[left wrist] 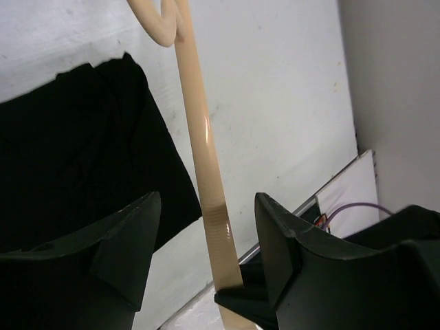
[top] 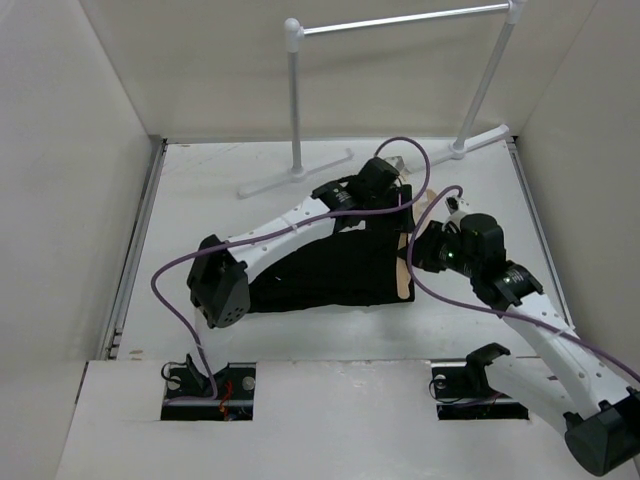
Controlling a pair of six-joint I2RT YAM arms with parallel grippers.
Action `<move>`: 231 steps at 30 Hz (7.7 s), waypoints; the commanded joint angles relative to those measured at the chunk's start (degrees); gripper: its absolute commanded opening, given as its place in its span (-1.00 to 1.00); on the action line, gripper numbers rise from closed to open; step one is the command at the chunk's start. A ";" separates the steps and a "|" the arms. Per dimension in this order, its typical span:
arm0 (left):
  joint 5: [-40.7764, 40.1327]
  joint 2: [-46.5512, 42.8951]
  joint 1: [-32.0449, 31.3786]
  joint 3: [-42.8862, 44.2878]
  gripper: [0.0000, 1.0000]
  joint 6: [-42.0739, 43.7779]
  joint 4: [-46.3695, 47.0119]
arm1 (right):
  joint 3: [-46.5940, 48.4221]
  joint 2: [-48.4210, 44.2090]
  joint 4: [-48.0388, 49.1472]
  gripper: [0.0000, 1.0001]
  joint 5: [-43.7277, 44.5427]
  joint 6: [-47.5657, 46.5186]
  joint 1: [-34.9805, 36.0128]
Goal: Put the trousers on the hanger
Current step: Place the trousers on the hanger, then place the hanger at the clothesline.
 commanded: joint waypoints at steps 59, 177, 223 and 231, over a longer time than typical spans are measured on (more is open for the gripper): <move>-19.04 -1.00 -9.44 -39.52 -1.00 -26.54 47.53 | -6.27 24.22 16.92 -0.17 6.61 6.05 -11.50; -29.68 -40.98 -5.23 -29.77 0.02 -1.40 21.17 | 3.49 -0.47 27.83 -0.87 15.76 9.30 29.12; -28.36 -65.33 9.45 -65.10 1.00 -16.96 4.91 | 61.94 50.15 31.70 -0.83 -16.07 18.27 -16.94; -28.00 -65.16 9.63 -65.19 1.00 -17.22 4.47 | 61.58 51.47 31.17 -0.74 -15.37 18.36 -17.82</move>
